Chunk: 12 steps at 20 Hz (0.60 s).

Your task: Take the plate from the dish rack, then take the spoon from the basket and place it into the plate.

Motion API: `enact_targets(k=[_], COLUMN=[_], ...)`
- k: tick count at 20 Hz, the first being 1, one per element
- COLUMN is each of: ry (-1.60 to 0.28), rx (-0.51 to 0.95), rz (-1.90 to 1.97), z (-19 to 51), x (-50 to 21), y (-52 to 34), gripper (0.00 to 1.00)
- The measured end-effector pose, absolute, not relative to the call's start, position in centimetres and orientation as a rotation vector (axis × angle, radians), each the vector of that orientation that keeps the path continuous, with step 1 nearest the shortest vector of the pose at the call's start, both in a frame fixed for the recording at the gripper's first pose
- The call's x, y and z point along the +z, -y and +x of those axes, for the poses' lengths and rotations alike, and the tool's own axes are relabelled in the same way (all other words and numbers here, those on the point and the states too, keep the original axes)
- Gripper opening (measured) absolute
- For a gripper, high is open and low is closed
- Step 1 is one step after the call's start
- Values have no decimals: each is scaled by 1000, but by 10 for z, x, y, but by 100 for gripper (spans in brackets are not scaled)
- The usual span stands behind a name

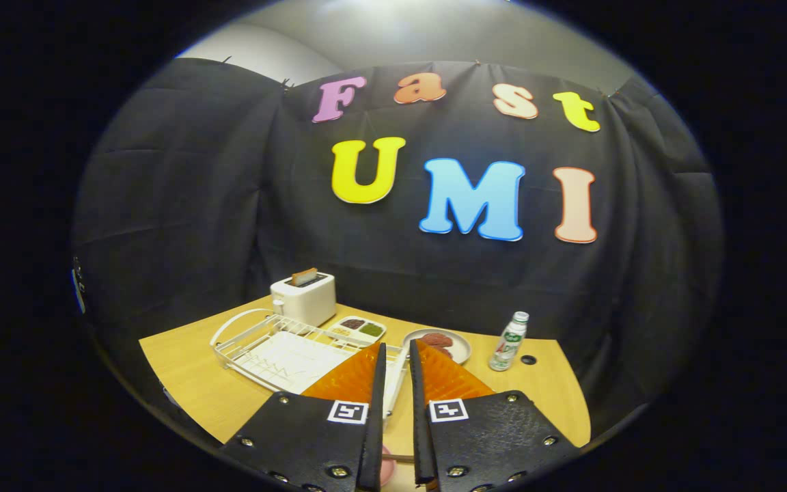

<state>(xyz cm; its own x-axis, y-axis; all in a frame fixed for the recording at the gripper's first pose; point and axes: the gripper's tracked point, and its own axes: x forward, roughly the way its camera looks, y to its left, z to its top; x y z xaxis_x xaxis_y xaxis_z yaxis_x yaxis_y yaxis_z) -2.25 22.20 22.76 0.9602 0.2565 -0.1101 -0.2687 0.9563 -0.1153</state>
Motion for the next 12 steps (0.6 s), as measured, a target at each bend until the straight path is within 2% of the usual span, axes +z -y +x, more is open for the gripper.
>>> enact_targets(k=[5,9,12], ry=[-66,-45,3], rx=[116,88,48], rz=[-114,-78,-33], z=[-23,-23,-13], x=[236,245,255], y=[-146,-120,-102], gripper=[18,19,95])
